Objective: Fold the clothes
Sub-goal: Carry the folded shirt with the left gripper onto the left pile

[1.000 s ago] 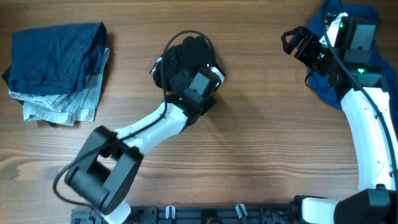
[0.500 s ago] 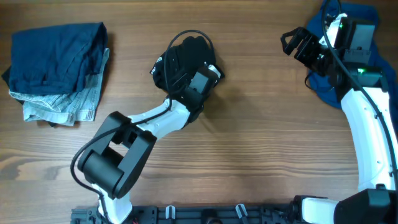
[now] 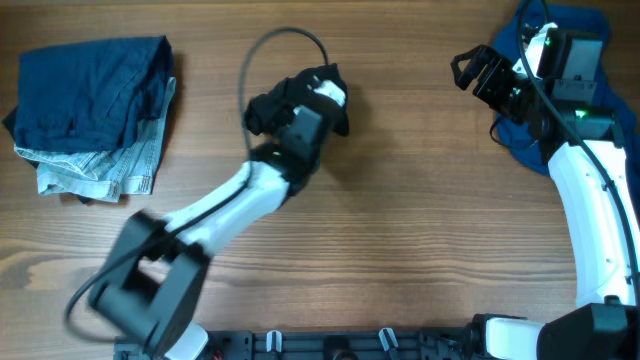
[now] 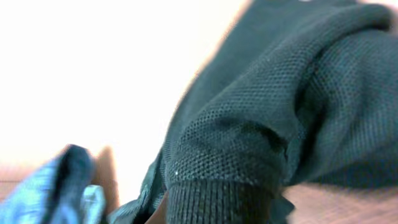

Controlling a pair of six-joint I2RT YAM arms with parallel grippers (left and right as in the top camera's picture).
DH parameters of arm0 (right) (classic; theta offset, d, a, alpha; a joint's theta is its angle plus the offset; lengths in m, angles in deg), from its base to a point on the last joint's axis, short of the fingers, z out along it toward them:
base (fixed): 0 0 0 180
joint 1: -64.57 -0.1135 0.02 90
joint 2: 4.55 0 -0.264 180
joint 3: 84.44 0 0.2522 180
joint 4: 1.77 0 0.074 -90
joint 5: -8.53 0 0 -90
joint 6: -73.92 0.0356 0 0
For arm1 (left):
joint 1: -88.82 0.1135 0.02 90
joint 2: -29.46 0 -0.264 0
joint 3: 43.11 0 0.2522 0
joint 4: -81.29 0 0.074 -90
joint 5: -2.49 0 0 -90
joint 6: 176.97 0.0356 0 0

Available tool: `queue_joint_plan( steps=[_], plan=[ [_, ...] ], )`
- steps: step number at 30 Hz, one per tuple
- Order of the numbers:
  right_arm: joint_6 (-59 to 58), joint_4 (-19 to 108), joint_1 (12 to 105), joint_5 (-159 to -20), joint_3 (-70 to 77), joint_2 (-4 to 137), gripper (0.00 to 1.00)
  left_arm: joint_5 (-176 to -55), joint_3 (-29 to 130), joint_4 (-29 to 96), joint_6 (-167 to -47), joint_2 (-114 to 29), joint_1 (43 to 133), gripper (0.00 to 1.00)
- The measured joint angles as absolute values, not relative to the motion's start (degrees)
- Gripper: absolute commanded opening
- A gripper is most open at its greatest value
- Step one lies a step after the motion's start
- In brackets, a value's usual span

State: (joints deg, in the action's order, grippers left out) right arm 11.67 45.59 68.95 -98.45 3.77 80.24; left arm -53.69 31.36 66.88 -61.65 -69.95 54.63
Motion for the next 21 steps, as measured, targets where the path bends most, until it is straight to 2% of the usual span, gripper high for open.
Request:
queue_joint_plan(
  steps=[6,10,15,17,21],
  plan=[
    [11.67,45.66,68.95,-98.45,3.77,80.24,1.00,-52.77,31.36,69.26,-51.05,-57.56,60.05,0.04],
    [11.67,45.68,68.95,-98.62,3.77,80.24,1.00,-52.71,31.36,69.46,-36.93,-55.27,65.27,0.04],
    [11.67,45.72,68.95,-99.28,3.77,80.24,1.00,-53.65,31.34,71.03,-28.05,-55.27,78.58,0.04],
    [11.67,45.83,68.95,-99.47,3.77,80.24,1.00,-56.23,31.29,73.98,-26.89,-55.27,84.18,0.04],
    [11.65,47.73,68.95,-99.47,3.77,80.24,1.00,-69.75,31.27,78.16,-22.85,-55.27,93.80,0.04]
  ],
)
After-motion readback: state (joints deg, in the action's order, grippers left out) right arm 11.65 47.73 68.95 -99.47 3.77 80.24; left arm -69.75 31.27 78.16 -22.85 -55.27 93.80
